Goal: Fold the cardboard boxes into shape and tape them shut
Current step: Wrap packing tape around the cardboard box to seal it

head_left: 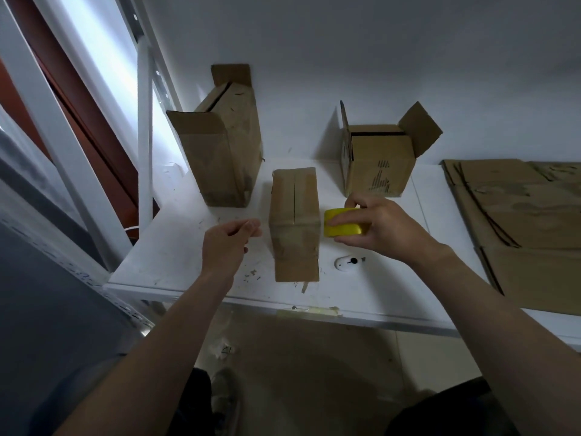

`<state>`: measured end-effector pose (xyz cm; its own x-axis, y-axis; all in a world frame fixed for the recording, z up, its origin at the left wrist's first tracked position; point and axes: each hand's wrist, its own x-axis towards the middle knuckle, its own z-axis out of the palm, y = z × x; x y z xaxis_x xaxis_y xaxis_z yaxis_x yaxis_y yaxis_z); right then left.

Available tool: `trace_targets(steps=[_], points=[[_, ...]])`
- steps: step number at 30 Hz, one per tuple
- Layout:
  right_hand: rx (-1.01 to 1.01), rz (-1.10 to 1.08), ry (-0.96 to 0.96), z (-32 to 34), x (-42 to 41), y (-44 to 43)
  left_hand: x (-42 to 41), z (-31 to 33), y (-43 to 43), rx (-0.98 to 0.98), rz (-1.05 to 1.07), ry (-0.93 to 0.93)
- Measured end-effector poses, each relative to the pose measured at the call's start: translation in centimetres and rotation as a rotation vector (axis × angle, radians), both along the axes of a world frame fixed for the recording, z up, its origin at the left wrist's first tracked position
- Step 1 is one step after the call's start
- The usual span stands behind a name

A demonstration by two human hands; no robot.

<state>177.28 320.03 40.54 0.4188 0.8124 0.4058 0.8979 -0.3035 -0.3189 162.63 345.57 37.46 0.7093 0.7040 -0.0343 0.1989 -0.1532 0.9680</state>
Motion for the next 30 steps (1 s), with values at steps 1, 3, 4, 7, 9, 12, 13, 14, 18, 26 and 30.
trace_targets(steps=[1, 3, 4, 7, 9, 12, 13, 14, 18, 26, 30], points=[[-0.002, 0.002, 0.011, -0.4, 0.2, 0.2, 0.3, -0.4, 0.1, 0.010, -0.003, -0.002], [-0.011, -0.007, 0.031, -1.2, 0.7, 0.6, 1.2, -1.0, 0.4, 0.021, -0.006, -0.003], [-0.013, -0.019, 0.044, -1.6, 1.0, 0.9, 1.6, -1.3, 0.6, 0.031, -0.001, -0.001], [-0.010, -0.043, 0.035, -2.7, 2.4, 1.3, 3.2, -2.0, 0.6, 0.081, -0.005, -0.007], [-0.014, -0.037, 0.033, -3.2, 3.1, 1.5, 4.1, -2.8, 0.2, 0.165, -0.007, -0.002], [-0.003, -0.027, 0.048, -3.7, 4.0, 1.9, 5.3, -3.4, -0.5, 0.190, 0.013, -0.033], [0.009, -0.025, 0.048, -3.8, 4.1, 2.1, 5.6, -3.5, -0.6, 0.172, 0.015, -0.047], [0.021, -0.022, 0.050, -3.9, 4.2, 2.3, 6.0, -3.6, -0.7, 0.167, 0.019, -0.054], [0.061, -0.006, 0.044, -4.1, 3.9, 2.9, 7.0, -3.6, -0.7, 0.196, 0.022, 0.014], [0.146, 0.037, 0.070, -3.7, 3.1, 2.5, 5.9, -2.8, 0.1, 0.291, -0.104, 0.126], [0.114, 0.109, 0.093, -3.7, 2.8, 2.0, 3.2, -3.1, 0.0, 0.407, -0.129, 0.211]])
